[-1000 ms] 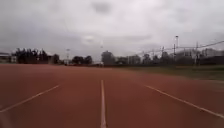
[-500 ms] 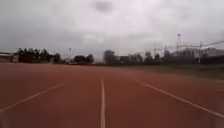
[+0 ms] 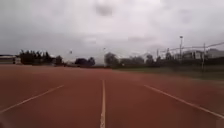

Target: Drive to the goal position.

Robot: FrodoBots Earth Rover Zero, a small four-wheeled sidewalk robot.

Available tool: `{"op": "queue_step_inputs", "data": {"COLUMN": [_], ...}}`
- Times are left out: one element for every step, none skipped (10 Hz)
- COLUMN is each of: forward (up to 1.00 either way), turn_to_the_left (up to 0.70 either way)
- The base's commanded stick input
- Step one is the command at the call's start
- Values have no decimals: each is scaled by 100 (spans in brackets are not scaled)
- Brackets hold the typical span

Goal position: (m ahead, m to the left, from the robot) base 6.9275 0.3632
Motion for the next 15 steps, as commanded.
{"op": "queue_step_inputs", "data": {"forward": [70,70,70,70,70,70,70,70,70,70,70,70,70,70,70], "turn_to_the_left": [0,0,0,0,0,0,0,0,0,0,0,0,0,0,0]}}
